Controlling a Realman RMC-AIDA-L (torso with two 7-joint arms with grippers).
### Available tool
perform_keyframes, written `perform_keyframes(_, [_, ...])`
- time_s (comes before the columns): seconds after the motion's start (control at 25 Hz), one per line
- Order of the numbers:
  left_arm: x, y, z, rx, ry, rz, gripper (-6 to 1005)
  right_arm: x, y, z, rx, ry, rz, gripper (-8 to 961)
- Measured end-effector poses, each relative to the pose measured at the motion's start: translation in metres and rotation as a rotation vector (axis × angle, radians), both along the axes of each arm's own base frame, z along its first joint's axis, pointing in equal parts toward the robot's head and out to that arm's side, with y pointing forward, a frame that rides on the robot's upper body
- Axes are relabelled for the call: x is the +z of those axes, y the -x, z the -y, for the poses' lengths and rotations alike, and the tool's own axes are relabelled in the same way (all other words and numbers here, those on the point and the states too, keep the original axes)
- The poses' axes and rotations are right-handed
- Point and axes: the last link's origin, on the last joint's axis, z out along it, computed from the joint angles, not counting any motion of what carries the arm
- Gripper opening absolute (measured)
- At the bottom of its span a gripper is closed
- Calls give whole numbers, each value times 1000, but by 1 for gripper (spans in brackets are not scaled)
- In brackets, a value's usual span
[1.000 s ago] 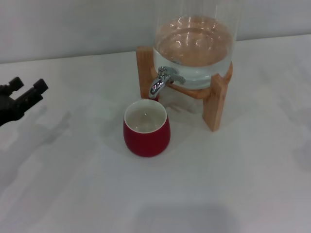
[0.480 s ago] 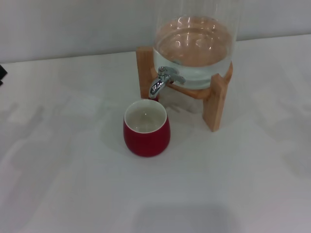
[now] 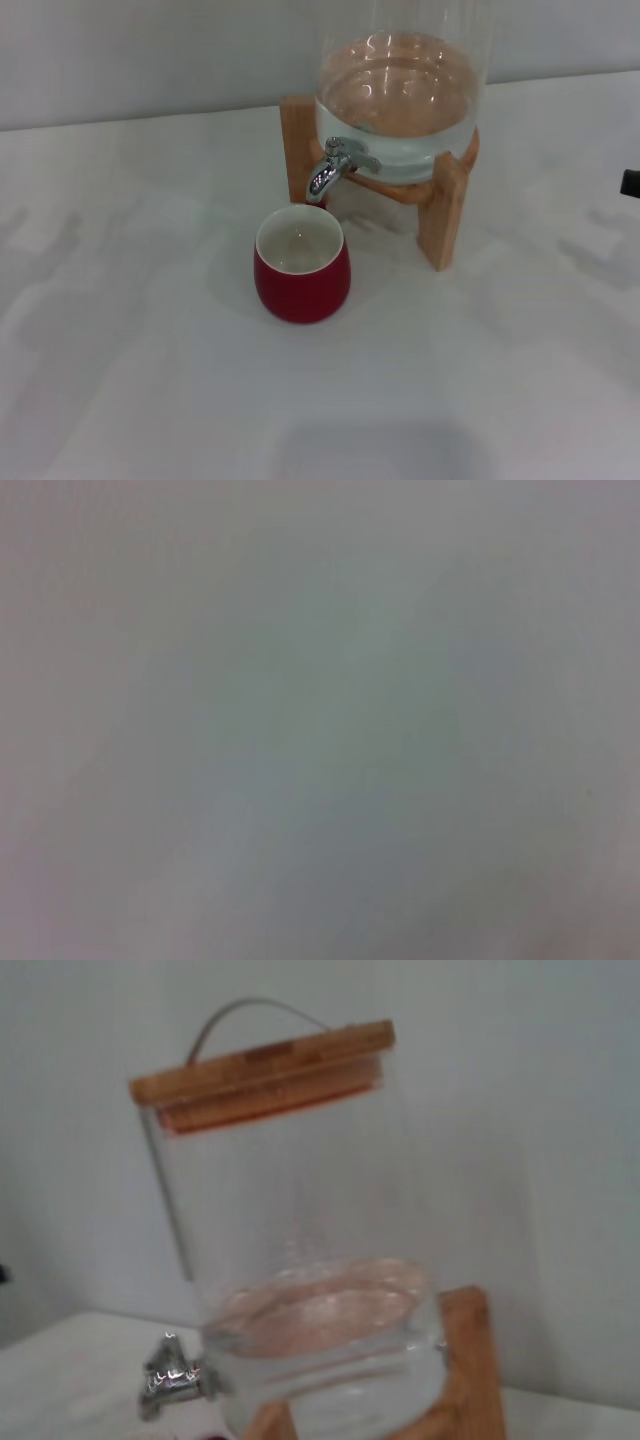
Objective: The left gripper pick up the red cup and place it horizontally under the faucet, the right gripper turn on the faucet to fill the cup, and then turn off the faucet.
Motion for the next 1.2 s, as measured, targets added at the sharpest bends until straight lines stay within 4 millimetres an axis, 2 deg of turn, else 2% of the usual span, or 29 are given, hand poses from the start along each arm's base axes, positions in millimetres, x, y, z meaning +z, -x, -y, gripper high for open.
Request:
perform_keyframes(0.16, [2, 1, 0, 5, -7, 7, 881, 1, 15, -2, -80, -26, 118, 721])
perform_keyframes(0.4, [4, 2, 0, 9, -16, 12, 881, -14, 29, -15, -92, 15, 124, 721])
perform_keyframes(0.68, [4, 2, 0, 14, -18, 12, 881, -33, 47, -24, -18, 109, 107, 721])
perform_keyframes(0.8, [4, 2, 0, 13, -18, 12, 881, -41, 61, -23, 48, 172, 77, 721])
perform_keyframes(1.2, [4, 2, 0, 8, -16, 13, 881, -56, 93, -28, 157, 245, 26, 721])
